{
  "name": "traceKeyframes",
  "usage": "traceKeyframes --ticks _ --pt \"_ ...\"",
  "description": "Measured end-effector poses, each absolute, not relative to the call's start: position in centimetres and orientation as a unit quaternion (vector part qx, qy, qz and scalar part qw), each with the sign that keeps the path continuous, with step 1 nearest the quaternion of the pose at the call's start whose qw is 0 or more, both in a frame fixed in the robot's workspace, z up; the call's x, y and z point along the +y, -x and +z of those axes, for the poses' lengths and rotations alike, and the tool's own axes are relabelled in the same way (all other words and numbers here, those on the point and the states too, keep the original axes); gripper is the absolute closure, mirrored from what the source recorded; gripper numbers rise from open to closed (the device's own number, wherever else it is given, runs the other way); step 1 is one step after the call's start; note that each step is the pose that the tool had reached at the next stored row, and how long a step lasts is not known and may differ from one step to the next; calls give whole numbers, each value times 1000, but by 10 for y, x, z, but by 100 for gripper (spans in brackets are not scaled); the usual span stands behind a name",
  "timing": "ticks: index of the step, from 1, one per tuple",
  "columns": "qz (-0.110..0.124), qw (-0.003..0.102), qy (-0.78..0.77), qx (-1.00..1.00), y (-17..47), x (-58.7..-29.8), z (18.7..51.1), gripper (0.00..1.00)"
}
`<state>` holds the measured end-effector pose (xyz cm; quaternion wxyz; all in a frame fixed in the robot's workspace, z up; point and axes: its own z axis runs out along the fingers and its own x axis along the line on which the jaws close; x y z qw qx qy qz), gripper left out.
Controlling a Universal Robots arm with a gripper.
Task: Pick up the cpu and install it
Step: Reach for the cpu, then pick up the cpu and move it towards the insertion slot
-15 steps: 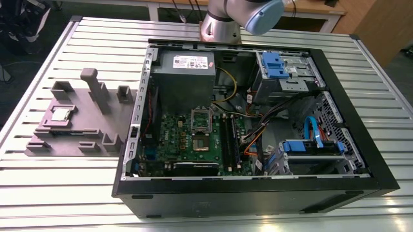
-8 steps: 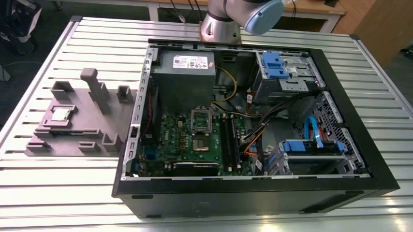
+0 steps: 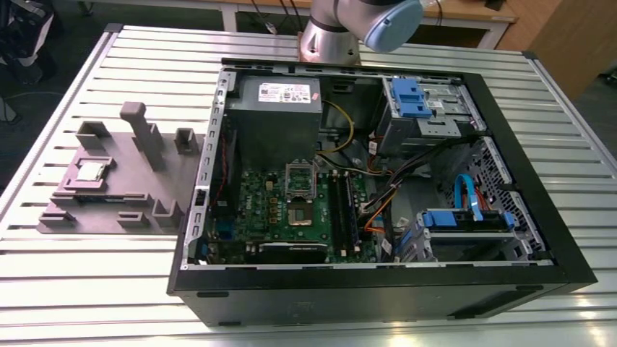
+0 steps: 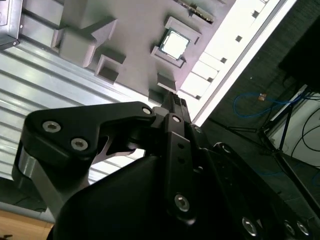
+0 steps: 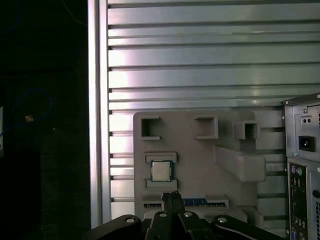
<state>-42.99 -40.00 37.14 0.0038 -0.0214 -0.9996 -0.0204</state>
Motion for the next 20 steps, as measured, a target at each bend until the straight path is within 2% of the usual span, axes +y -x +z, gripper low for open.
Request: traceKeyframes --ticks 14,16,17,18,20 --pt "-20 3 21 -1000 430 -400 371 89" --pt "-21 3 21 -1000 430 -400 371 77" --pt "-20 3 21 -1000 430 -400 371 77" --pt "-20 3 21 -1000 430 -400 371 65" --pt "-20 3 21 -1000 430 -400 371 65"
